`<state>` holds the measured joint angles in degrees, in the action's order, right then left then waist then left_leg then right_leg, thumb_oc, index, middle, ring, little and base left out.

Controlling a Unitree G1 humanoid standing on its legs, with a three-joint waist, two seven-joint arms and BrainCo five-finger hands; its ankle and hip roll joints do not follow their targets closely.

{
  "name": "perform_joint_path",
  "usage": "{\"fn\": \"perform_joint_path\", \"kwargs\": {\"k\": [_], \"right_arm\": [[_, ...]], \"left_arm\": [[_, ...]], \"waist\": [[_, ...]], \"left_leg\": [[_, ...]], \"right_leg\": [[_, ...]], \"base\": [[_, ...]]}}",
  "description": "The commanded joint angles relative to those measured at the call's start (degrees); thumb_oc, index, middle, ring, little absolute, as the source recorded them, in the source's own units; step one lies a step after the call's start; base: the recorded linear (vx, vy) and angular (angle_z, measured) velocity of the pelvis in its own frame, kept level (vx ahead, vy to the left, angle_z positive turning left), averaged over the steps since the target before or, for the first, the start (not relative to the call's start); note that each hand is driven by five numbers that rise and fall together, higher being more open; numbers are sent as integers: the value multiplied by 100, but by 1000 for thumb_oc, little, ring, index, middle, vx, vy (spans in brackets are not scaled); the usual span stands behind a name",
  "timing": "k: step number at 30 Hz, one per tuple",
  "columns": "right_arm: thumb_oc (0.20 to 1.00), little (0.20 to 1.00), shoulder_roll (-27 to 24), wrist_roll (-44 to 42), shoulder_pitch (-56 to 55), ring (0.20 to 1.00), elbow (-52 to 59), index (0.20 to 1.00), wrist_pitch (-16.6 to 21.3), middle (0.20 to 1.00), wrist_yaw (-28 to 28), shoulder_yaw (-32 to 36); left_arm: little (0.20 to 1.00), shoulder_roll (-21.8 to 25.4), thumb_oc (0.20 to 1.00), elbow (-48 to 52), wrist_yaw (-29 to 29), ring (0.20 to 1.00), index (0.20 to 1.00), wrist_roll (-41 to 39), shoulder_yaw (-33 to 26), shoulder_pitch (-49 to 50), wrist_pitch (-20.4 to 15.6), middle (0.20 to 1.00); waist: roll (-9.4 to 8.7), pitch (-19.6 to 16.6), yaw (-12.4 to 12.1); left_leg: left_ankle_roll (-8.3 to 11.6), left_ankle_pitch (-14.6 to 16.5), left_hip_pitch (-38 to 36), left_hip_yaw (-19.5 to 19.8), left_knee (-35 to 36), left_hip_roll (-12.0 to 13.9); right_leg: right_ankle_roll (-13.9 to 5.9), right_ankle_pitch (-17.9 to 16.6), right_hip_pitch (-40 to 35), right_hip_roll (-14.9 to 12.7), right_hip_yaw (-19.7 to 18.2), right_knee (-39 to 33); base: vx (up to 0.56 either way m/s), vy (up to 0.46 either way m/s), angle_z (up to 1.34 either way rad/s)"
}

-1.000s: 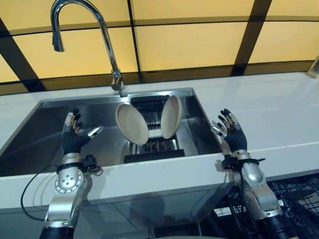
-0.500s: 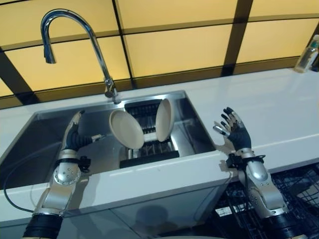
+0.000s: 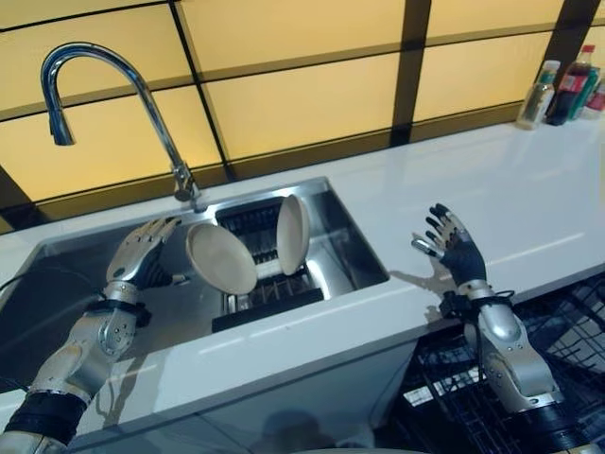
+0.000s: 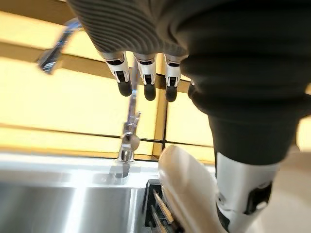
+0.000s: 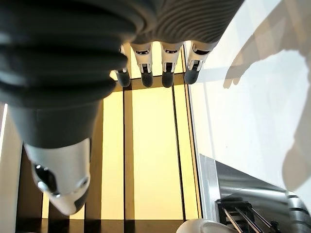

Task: Pick up plates and place into dishwasher.

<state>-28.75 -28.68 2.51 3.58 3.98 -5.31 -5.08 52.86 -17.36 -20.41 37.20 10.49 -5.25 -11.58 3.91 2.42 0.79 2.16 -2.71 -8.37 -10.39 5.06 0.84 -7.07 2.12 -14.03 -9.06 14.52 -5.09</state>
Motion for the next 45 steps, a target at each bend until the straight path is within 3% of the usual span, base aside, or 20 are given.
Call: {"fn": "perform_joint_path", "kwargs": {"k": [1,6,11,18,26,39,41,42,43,44,45], "right_arm": [[1000,1000,-364,-251,303,1000,-66,1000,301,1000,75,7],[1000,1000,-506,-307,355,1000,-185,1000,334,1000,20,-127],[1000,1000,-573,-308,354,1000,-184,1000,287,1000,8,-198],[1000,1000,-596,-209,284,1000,-247,1000,202,1000,29,-219],[1000,1000,-754,-229,365,1000,-378,1000,182,1000,149,-228],[1000,1000,-837,-105,139,1000,-365,1000,69,1000,299,-161],[1000,1000,-861,-107,116,1000,-347,1000,37,1000,297,-144],[1000,1000,-867,-104,115,1000,-341,1000,38,1000,290,-136],[1000,1000,-873,-104,103,1000,-348,1000,50,1000,306,-117],[1000,1000,-866,-93,92,1000,-363,1000,76,1000,320,-107],[1000,1000,-857,-87,93,1000,-383,1000,87,1000,339,-91]], "left_arm": [[1000,570,1000,-371,-433,1000,1000,598,261,-774,-39,1000],[1000,702,1000,-538,-474,1000,1000,1082,824,-999,126,1000],[1000,609,1000,-843,-746,1000,1000,1291,1031,-1015,307,1000],[1000,320,1000,-1145,-912,1000,1000,1440,1099,-923,421,1000],[1000,17,1000,-1743,-1051,1000,1000,1372,1201,-1049,962,1000],[1000,-418,1000,-2424,-1642,1000,1000,1346,1095,-1089,1467,1000],[664,-457,664,-2474,-1586,664,664,1315,1114,-1139,1486,664],[539,-482,539,-2499,-1554,539,539,1309,1135,-1176,1508,539],[501,-486,501,-2532,-1498,501,501,1315,1145,-1214,1506,501],[260,-487,260,-2557,-1458,260,260,1305,1170,-1227,1492,260],[200,-486,200,-2585,-1412,200,200,1327,1172,-1237,1441,200]], "waist": [[5,-174,59],[29,-143,111],[25,-114,153],[5,-54,189],[-26,100,252],[-27,278,417],[-32,320,440],[-37,349,451],[-40,367,463],[-43,389,472],[-46,403,478]], "left_leg": [[-22,681,-17,-200,-189,29],[-43,685,5,-249,-209,0],[-68,679,32,-275,-208,-17],[-108,679,38,-297,-209,-39],[-145,657,146,-322,-270,-65],[-163,587,136,-437,-379,-64],[-169,571,153,-446,-409,-63],[-171,560,175,-453,-427,-59],[-175,553,190,-461,-435,-60],[-179,544,206,-468,-447,-58],[-182,537,211,-475,-447,-55]], "right_leg": [[61,-88,702,102,-111,153],[42,-106,728,68,-130,168],[24,-107,770,46,-162,190],[-13,-115,823,5,-205,244],[-53,-155,971,-39,-308,319],[-162,-226,1057,-142,-426,506],[-175,-240,1088,-152,-443,542],[-179,-253,1110,-151,-457,553],[-182,-264,1126,-150,-464,556],[-191,-276,1143,-150,-476,563],[-195,-283,1149,-148,-481,563]], "base": [[43,56,-11],[55,64,-4],[59,69,-3],[85,82,-2],[46,87,-10],[70,65,-7],[29,21,-5],[-2,14,-8],[-10,8,-11],[-2,6,-12],[4,-1,-12]]}}
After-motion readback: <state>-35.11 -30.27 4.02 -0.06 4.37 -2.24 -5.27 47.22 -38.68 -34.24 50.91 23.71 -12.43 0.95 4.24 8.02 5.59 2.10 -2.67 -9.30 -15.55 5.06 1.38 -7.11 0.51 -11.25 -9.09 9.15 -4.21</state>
